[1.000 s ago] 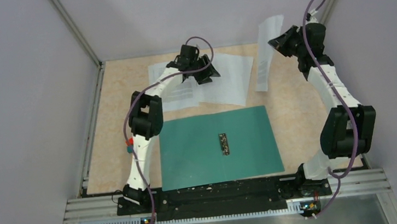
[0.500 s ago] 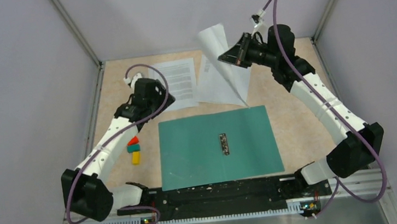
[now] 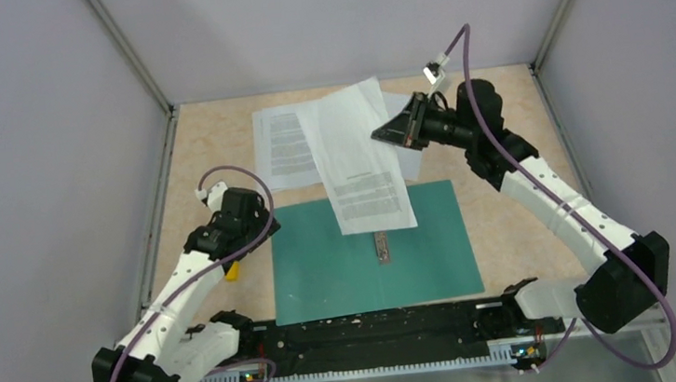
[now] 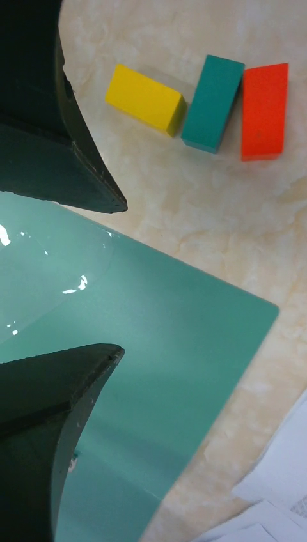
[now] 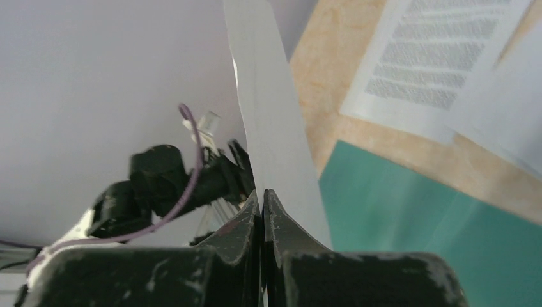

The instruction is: Put the files into the folder

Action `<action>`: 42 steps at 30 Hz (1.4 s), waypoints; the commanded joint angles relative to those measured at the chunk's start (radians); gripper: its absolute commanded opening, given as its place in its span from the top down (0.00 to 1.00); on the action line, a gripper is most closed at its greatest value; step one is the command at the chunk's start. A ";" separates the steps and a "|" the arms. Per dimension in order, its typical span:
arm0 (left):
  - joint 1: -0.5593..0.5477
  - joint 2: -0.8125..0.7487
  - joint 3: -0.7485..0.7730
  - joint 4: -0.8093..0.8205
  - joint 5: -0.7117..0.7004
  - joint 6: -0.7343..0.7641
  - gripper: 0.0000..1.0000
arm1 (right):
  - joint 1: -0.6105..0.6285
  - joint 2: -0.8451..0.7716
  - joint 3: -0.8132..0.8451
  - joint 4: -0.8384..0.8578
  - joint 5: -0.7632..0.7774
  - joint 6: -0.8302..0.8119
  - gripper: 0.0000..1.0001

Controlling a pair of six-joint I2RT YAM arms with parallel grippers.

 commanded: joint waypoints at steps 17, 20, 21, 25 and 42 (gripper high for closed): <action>0.004 -0.005 -0.179 0.070 0.191 -0.086 0.19 | 0.057 -0.260 -0.601 0.295 0.009 -0.214 1.00; 0.003 0.007 -0.184 0.080 0.198 -0.091 0.19 | 0.065 -0.252 -0.633 0.344 -0.006 -0.163 1.00; 0.003 0.008 -0.183 0.080 0.197 -0.092 0.19 | 0.069 -0.250 -0.642 0.358 -0.008 -0.149 1.00; 0.003 0.011 -0.182 0.079 0.186 -0.091 0.19 | 0.102 -0.245 -0.675 0.397 0.008 -0.115 1.00; 0.004 0.002 -0.200 0.070 0.136 -0.081 0.17 | 0.167 -0.230 -0.778 0.535 0.143 0.009 1.00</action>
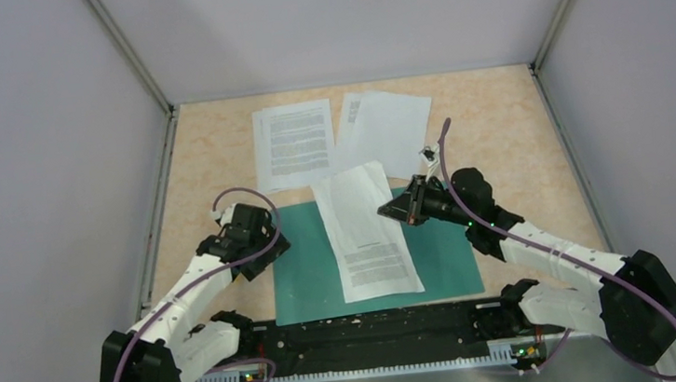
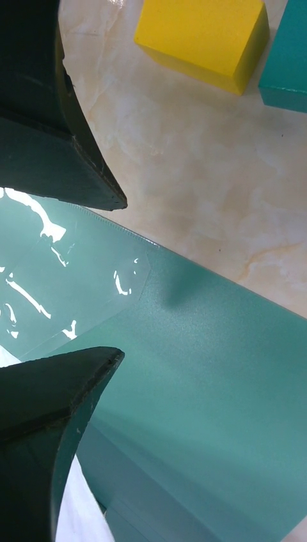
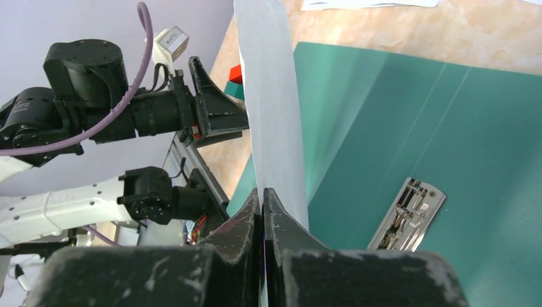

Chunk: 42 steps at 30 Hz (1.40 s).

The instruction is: Put the files into the folder

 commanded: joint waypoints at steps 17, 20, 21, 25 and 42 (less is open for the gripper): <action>0.003 0.079 -0.025 0.009 -0.023 -0.064 0.22 | 0.079 0.112 -0.097 0.254 0.148 0.077 1.00; 0.004 0.092 -0.032 0.021 -0.013 -0.072 0.22 | 0.099 0.151 -0.103 0.305 0.166 0.102 1.00; 0.004 0.090 -0.034 0.024 -0.013 -0.073 0.23 | 0.101 0.160 -0.105 0.324 0.173 0.109 1.00; 0.003 0.096 -0.030 0.027 -0.016 -0.069 0.24 | 0.101 0.172 -0.099 0.311 0.215 0.100 1.00; 0.004 0.131 -0.021 0.059 0.008 -0.048 0.29 | 0.102 0.259 -0.085 0.156 0.153 -0.045 0.49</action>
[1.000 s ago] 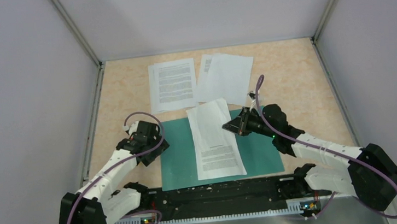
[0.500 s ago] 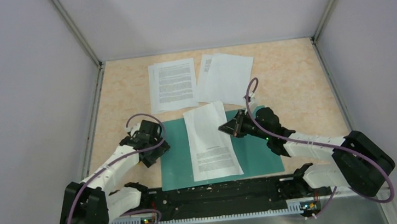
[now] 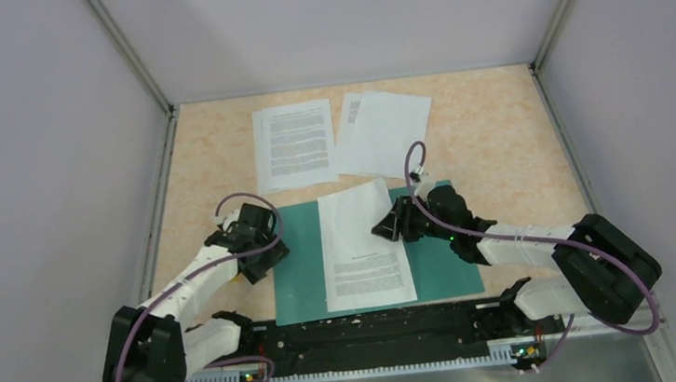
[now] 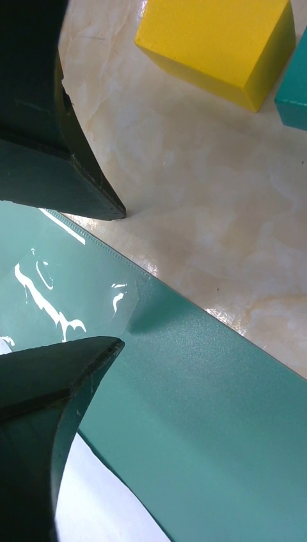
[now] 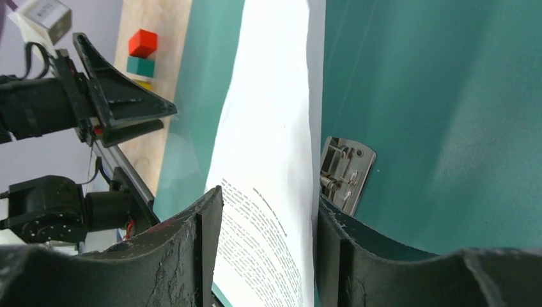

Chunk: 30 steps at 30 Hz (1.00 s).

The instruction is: Put the files into the folder

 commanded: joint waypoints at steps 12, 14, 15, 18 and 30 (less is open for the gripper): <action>0.002 0.026 -0.025 0.096 0.090 -0.001 0.31 | 0.013 0.158 -0.015 0.212 -0.173 0.060 0.81; 0.002 0.026 -0.028 0.100 0.095 -0.003 0.31 | 0.016 0.170 -0.019 0.242 -0.167 0.080 0.86; 0.002 0.026 -0.028 0.100 0.095 -0.004 0.31 | 0.022 0.172 -0.018 0.250 -0.156 0.087 0.87; 0.001 0.021 -0.027 0.101 0.095 -0.003 0.31 | 0.035 0.170 -0.017 0.268 -0.110 0.112 0.92; 0.001 0.019 -0.030 0.099 0.096 -0.005 0.31 | 0.086 0.158 0.008 0.284 0.034 0.135 1.00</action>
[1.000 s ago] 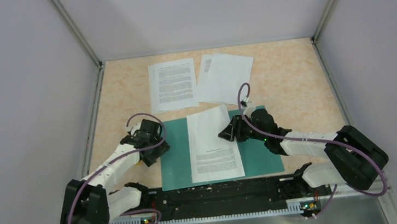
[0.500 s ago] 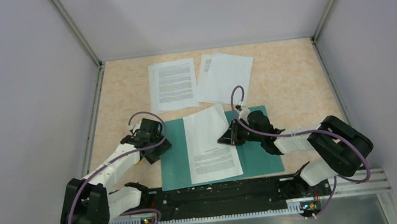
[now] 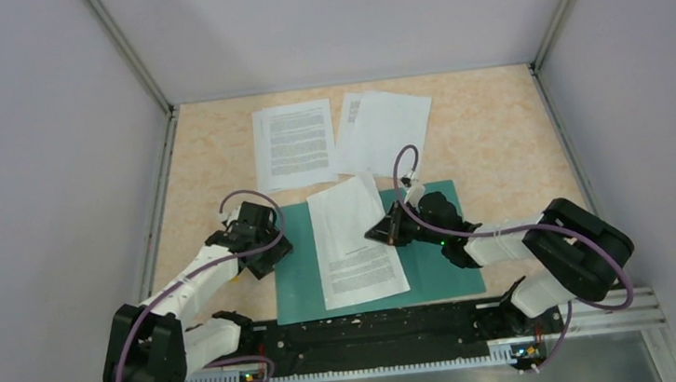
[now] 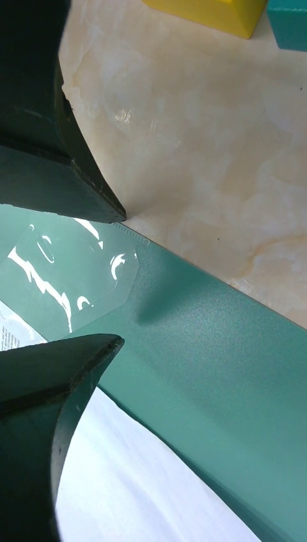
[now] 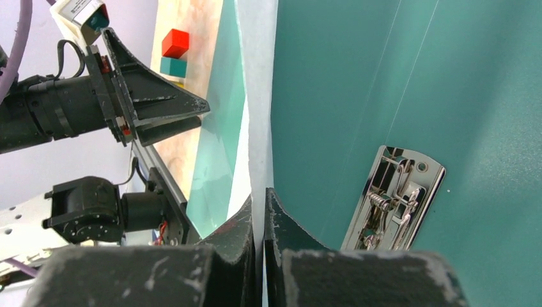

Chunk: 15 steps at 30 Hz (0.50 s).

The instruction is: Put the files into the folder

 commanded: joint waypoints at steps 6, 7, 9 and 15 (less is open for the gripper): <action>0.000 0.011 -0.023 0.024 0.024 -0.005 0.31 | 0.074 0.024 0.024 0.099 0.093 0.028 1.00; 0.001 0.010 -0.023 0.024 0.024 -0.005 0.31 | 0.083 0.029 0.023 0.113 0.101 0.038 1.00; 0.000 0.011 -0.023 0.023 0.023 -0.005 0.31 | 0.094 0.037 0.019 0.138 0.111 0.055 1.00; 0.000 0.015 -0.023 0.028 0.028 -0.004 0.31 | 0.097 0.052 0.014 0.174 0.156 0.102 1.00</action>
